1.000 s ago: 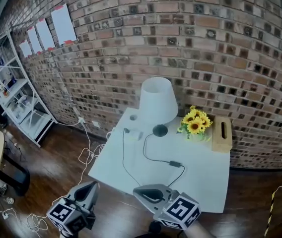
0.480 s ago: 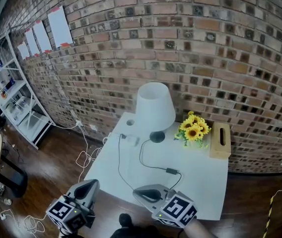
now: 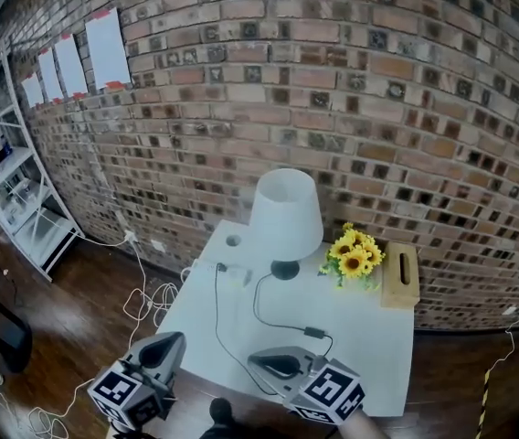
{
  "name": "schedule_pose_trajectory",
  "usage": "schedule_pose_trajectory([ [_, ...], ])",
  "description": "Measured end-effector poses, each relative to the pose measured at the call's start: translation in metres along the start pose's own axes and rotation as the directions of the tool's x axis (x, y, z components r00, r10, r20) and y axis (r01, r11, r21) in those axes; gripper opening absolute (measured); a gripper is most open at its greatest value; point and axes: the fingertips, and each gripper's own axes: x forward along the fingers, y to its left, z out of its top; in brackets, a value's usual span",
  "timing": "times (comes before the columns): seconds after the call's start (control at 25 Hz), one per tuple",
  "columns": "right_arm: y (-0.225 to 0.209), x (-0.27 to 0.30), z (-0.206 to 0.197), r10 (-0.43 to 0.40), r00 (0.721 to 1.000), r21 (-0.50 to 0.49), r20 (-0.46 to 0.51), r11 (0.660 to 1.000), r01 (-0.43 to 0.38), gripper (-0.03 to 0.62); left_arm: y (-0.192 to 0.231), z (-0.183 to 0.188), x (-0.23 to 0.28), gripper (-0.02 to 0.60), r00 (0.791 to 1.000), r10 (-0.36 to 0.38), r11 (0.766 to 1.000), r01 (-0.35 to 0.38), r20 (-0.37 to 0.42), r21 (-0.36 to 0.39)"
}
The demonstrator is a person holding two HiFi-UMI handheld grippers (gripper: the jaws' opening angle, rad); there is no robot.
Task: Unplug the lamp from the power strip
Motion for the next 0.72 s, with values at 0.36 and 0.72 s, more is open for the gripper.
schedule_pose_trajectory([
  [0.36, -0.022, 0.067, 0.010, -0.063, 0.995, 0.022, -0.080, 0.998, 0.065, -0.012, 0.080, -0.004, 0.018, 0.015, 0.998, -0.066, 0.997, 0.066, 0.004, -0.032],
  [0.72, -0.036, 0.120, 0.027, -0.134, 0.982, 0.028, -0.129, 0.990, 0.139, -0.012, 0.135, 0.006, 0.040, 0.015, 0.985, -0.167, 0.983, 0.169, 0.032, -0.073],
])
